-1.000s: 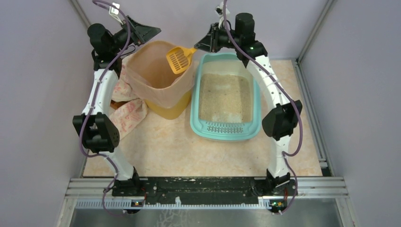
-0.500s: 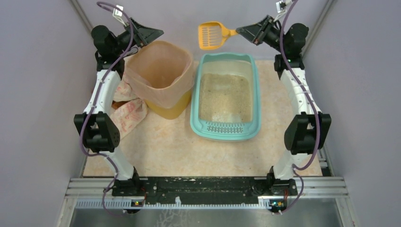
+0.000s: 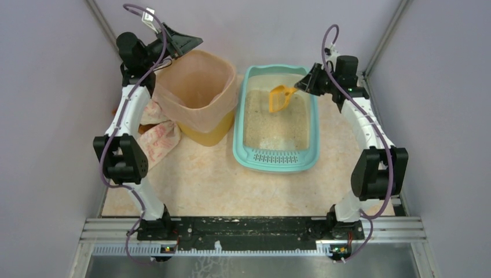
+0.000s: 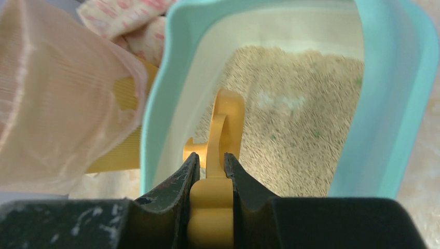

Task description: Clean the litter box

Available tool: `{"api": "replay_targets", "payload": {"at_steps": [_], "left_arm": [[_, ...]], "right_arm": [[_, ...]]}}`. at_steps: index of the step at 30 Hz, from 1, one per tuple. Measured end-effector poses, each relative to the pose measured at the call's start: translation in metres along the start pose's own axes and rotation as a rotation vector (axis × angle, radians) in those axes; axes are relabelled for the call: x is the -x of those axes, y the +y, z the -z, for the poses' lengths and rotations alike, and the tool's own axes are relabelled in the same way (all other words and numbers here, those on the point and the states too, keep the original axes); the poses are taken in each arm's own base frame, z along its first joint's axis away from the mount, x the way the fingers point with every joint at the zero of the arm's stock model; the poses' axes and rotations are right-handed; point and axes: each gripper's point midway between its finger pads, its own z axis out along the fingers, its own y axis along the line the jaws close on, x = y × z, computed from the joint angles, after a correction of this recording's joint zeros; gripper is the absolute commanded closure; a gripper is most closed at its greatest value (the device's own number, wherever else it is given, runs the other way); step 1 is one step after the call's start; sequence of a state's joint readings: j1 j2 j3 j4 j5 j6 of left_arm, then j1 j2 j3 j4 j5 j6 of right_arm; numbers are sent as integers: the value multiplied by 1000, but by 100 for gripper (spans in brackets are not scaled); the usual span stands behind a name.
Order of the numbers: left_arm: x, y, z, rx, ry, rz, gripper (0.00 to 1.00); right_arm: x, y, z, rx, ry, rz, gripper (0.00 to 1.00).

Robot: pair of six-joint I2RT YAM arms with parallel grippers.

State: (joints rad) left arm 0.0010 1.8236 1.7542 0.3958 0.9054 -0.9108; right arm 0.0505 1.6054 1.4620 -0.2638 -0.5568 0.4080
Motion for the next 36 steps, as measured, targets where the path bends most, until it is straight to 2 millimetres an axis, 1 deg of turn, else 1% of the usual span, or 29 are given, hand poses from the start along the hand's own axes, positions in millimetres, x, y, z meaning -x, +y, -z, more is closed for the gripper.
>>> {"api": "replay_targets", "payload": {"at_steps": [4, 7, 10, 13, 19, 22, 24, 25, 26, 28, 29, 30, 32, 34, 36], "left_arm": [[-6, -4, -6, -13, 12, 11, 9], [-8, -6, -7, -18, 14, 9, 9], [-8, -6, -7, -18, 15, 8, 8], [-9, -4, -7, -15, 17, 6, 8], [-17, 5, -6, 10, 33, 20, 7], [-19, 8, -5, 21, 38, 19, 7], [-20, 8, -4, 26, 41, 20, 6], [-20, 8, -4, 28, 41, 20, 6], [-20, 7, -3, 28, 41, 18, 3], [-18, 4, -3, 27, 39, 11, 1], [-18, 3, -3, 29, 38, 10, 1], [-18, 3, -2, 35, 37, 11, 1], [-17, 4, -1, 48, 35, 9, 1], [-18, 9, -1, 75, 34, 10, 1], [-20, 14, 0, 106, 35, 14, 1]], "right_arm": [[-34, -23, -3, -74, 86, -29, 100], [-49, -27, -9, -91, 127, -28, 100], [-62, -26, -21, -84, 161, -29, 100], [-76, -30, -35, -82, 197, -42, 100], [-97, -46, -59, -90, 240, -80, 100], [-101, -50, -67, -88, 246, -96, 100], [-102, -49, -71, -77, 245, -101, 100], [-102, -48, -73, -71, 247, -103, 98], [-102, -48, -75, -65, 249, -104, 85], [-103, -46, -81, -55, 254, -103, 39], [-104, -46, -84, -52, 257, -101, 21], [-107, -46, -87, -53, 265, -100, 13], [-117, -46, -89, -63, 291, -107, 7], [-123, -45, -89, -71, 311, -104, 5], [-124, -46, -90, -86, 311, -94, 4]]}}
